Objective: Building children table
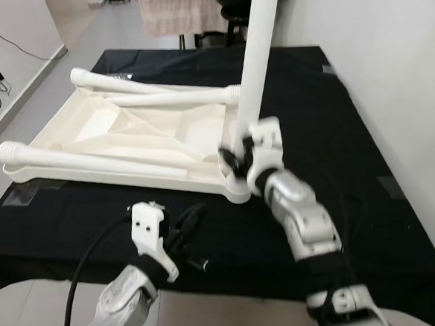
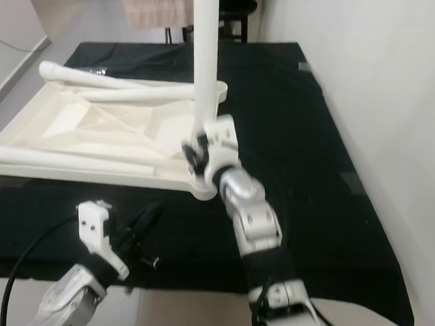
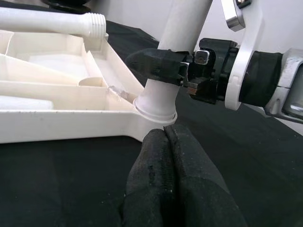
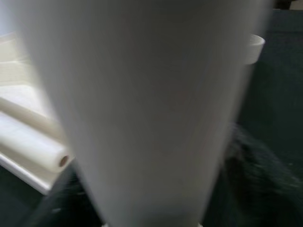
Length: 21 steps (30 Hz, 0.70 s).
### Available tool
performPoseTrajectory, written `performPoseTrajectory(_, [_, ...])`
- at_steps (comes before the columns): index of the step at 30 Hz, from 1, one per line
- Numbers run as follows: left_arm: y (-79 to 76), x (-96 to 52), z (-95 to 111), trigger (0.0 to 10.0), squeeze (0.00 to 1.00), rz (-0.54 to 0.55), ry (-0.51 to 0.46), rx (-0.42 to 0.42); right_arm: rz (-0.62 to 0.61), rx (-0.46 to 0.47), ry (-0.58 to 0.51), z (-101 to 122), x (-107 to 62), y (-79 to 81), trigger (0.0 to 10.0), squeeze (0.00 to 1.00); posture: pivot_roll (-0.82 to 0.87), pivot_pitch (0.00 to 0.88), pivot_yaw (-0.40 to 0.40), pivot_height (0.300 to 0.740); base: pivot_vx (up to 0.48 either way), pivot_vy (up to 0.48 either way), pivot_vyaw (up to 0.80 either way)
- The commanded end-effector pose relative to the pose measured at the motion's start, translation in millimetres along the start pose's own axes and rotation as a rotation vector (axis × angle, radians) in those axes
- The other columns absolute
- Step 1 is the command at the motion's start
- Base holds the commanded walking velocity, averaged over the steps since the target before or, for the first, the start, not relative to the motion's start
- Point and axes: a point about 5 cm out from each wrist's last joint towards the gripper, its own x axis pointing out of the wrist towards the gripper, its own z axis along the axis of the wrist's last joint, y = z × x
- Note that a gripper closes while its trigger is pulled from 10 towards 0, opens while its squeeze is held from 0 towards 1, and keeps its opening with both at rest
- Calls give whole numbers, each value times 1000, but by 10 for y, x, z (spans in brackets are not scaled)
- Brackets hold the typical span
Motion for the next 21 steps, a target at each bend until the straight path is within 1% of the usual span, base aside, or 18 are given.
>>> performPoseTrajectory(1, [4, -7, -13, 10000, 0, 6, 8, 3, -24, 5, -3, 26, 9, -59, 10000, 1000, 53, 126, -40, 740, 0, 0, 0])
performPoseTrajectory(2, [1, -7, -14, 10000, 0, 6, 8, 3, -19, 13, -6, 33, 27, -83, 10000, 902, 53, 126, -40, 740, 0, 0, 0])
performPoseTrajectory(3, [1, -7, -14, 10000, 0, 6, 8, 3, -19, 13, -6, 33, 27, -83, 10000, 902, 53, 126, -40, 740, 0, 0, 0])
performPoseTrajectory(4, [-5, -4, -15, 10000, 0, 5, 7, 2, 68, 24, -43, 96, 58, -107, 10000, 0, 58, 126, -42, 740, 0, 0, 0])
performPoseTrajectory(5, [-5, -4, -15, 10000, 0, 5, 7, 2, 68, 24, -43, 96, 58, -107, 10000, 0, 58, 126, -42, 740, 0, 0, 0])
performPoseTrajectory(6, [-11, -2, -15, 10000, 0, 5, 6, 1, 219, 10, -89, 198, 111, -141, 10000, 0, 61, 126, -44, 740, 0, 0, 0])
performPoseTrajectory(7, [-11, -2, -15, 10000, 0, 5, 6, 1, 219, 10, -89, 198, 111, -141, 10000, 0, 61, 126, -44, 740, 0, 0, 0])
performPoseTrajectory(9, [-15, -5, -16, 10000, 0, 4, 5, 0, 409, -38, -135, 318, 147, -184, 10000, 0, 67, 127, -44, 740, 0, 0, 0])
performPoseTrajectory(11, [-15, -5, -16, 10000, 0, 4, 5, 0, 409, -38, -135, 318, 147, -184, 10000, 0, 67, 127, -44, 740, 0, 0, 0])
performPoseTrajectory(12, [-14, -10, -17, 10000, 0, 5, 6, 0, 489, -70, -133, 335, 160, -178, 10000, 0, 70, 126, -44, 740, 0, 0, 0])
performPoseTrajectory(13, [-13, -14, -17, 10000, 0, 5, 6, 1, 548, -80, -116, 338, 176, -174, 10000, 0, 73, 125, -45, 740, 0, 0, 0])
performPoseTrajectory(14, [-13, -14, -17, 10000, 0, 5, 6, 1, 548, -80, -116, 338, 176, -174, 10000, 0, 73, 125, -45, 740, 0, 0, 0])
performPoseTrajectory(15, [-14, -19, -19, 10000, 0, 6, 7, 2, 602, -107, -103, 344, 186, -169, 10000, 0, 78, 125, -47, 740, 0, 0, 0])
performPoseTrajectory(16, [-14, -19, -19, 10000, 0, 6, 7, 2, 602, -107, -103, 344, 186, -169, 10000, 0, 78, 125, -47, 740, 0, 0, 0])
performPoseTrajectory(17, [-15, -20, -20, 10000, 0, 6, 8, 2, 643, -132, -91, 355, 195, -167, 9451, 0, 78, 125, -47, 740, 0, 0, 0])
performPoseTrajectory(18, [-15, -20, -20, 10000, 0, 6, 8, 2, 643, -132, -91, 355, 195, -167, 9451, 0, 78, 125, -47, 740, 0, 0, 0])
performPoseTrajectory(19, [-17, -23, -23, 10000, 0, 7, 9, 2, 668, -139, -87, 375, 202, -171, 0, 0, 82, 123, -49, 740, 0, 0, 0])
performPoseTrajectory(21, [-18, -24, -25, 10000, 0, 7, 10, 2, 683, -141, -86, 398, 211, -189, 0, 0, 82, 122, -49, 740, 0, 0, 0])
